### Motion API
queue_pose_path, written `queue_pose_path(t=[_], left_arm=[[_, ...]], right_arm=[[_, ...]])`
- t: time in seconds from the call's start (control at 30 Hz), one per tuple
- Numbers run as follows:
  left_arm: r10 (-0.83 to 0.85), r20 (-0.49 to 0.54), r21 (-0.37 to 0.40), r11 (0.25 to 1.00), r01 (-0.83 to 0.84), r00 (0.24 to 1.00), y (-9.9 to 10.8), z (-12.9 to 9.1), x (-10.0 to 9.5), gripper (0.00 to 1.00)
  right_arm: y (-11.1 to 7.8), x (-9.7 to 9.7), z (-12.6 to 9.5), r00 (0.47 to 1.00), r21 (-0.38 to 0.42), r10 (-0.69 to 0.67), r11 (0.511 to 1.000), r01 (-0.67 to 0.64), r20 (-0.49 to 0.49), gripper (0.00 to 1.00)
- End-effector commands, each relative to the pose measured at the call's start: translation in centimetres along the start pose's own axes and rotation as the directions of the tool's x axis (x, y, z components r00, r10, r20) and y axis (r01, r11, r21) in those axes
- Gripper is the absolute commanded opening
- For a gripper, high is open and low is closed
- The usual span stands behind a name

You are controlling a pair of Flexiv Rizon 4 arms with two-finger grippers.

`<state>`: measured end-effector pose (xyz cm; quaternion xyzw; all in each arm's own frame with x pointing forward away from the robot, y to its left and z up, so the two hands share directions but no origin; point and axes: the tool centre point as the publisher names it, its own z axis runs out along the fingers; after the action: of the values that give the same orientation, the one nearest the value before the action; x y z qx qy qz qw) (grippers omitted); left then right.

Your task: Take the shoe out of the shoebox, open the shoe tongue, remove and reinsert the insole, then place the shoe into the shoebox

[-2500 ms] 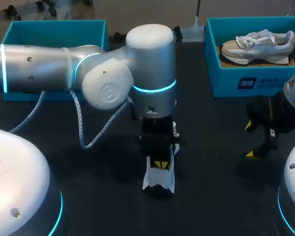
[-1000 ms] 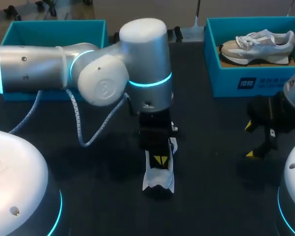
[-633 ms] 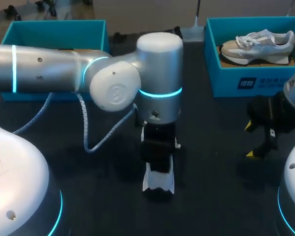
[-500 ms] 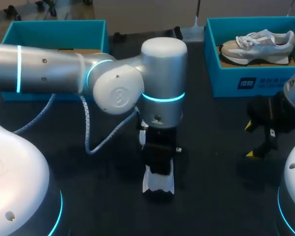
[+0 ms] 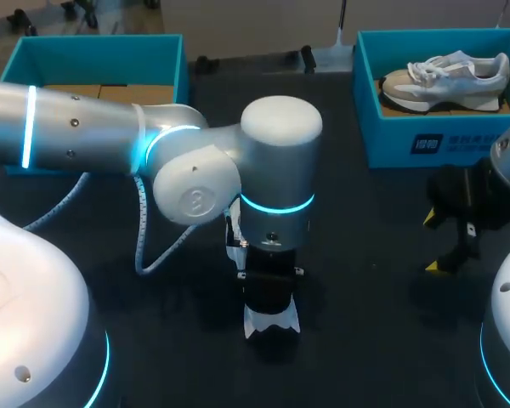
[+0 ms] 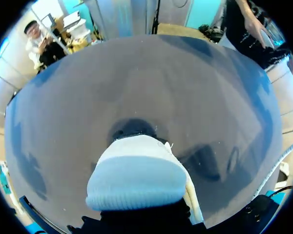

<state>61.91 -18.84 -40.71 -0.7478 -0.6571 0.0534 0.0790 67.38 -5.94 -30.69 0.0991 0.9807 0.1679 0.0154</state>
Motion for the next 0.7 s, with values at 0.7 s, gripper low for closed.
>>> queue_pose_path(t=[0.7], left_arm=[[-0.217,0.083,-0.346,0.909,0.233,0.973,6.6,-2.1,2.2,0.0]], right_arm=[[0.0,0.1,0.1,1.0,0.003,0.0,1.0,0.0,0.002,1.0]])
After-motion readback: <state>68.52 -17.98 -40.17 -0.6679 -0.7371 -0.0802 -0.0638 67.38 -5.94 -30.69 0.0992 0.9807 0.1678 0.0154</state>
